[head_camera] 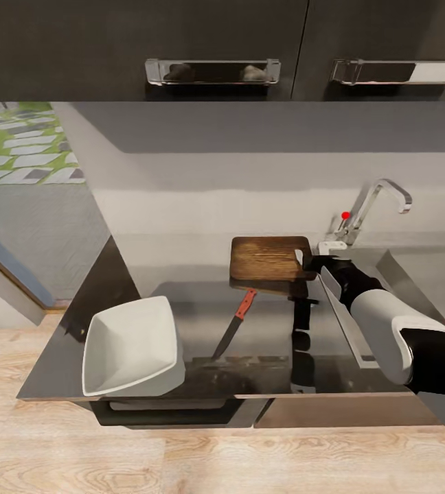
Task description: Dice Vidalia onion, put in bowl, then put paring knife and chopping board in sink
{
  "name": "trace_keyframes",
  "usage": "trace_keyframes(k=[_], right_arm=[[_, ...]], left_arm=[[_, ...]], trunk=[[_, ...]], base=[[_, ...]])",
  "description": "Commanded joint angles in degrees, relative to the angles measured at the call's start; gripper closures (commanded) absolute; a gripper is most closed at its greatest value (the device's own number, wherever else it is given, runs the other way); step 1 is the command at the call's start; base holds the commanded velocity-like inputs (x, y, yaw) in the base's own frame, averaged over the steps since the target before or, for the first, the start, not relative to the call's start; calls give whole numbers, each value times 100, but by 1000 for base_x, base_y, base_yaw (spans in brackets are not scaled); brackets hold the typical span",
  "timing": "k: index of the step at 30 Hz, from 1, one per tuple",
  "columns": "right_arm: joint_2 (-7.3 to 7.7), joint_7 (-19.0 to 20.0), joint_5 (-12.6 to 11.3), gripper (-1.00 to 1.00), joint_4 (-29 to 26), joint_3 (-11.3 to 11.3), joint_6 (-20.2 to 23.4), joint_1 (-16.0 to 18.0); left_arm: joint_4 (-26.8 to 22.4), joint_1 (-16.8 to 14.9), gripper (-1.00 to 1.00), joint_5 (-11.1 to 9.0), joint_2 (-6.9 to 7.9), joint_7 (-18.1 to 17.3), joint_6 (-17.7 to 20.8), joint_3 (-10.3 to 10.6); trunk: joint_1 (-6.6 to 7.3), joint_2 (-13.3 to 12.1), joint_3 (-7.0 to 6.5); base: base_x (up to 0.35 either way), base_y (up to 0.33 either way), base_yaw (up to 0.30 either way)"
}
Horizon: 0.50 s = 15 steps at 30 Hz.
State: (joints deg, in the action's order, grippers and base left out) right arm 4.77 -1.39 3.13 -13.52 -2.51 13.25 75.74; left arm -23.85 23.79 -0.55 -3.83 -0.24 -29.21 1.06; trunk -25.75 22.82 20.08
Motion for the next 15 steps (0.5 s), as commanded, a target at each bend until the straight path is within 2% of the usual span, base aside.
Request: trace_keyframes(k=[1,7,15], right_arm=[[-2,-1,30,100,-10,-29,34,2],[7,2,24,100,-16,-34,402,2],[23,4,21,100,-19,-39,477,2]], left_arm=[[-9,3,-100,-7,0,-2,-6,8],[-6,3,-100,-7,3,-2,-6,8],[-6,3,-100,-7,5,-2,-6,7]], trunk=[[-3,10,9],[-3,10,9],[-3,10,9]], base=[[0,0,0],[0,0,0],[0,0,0]])
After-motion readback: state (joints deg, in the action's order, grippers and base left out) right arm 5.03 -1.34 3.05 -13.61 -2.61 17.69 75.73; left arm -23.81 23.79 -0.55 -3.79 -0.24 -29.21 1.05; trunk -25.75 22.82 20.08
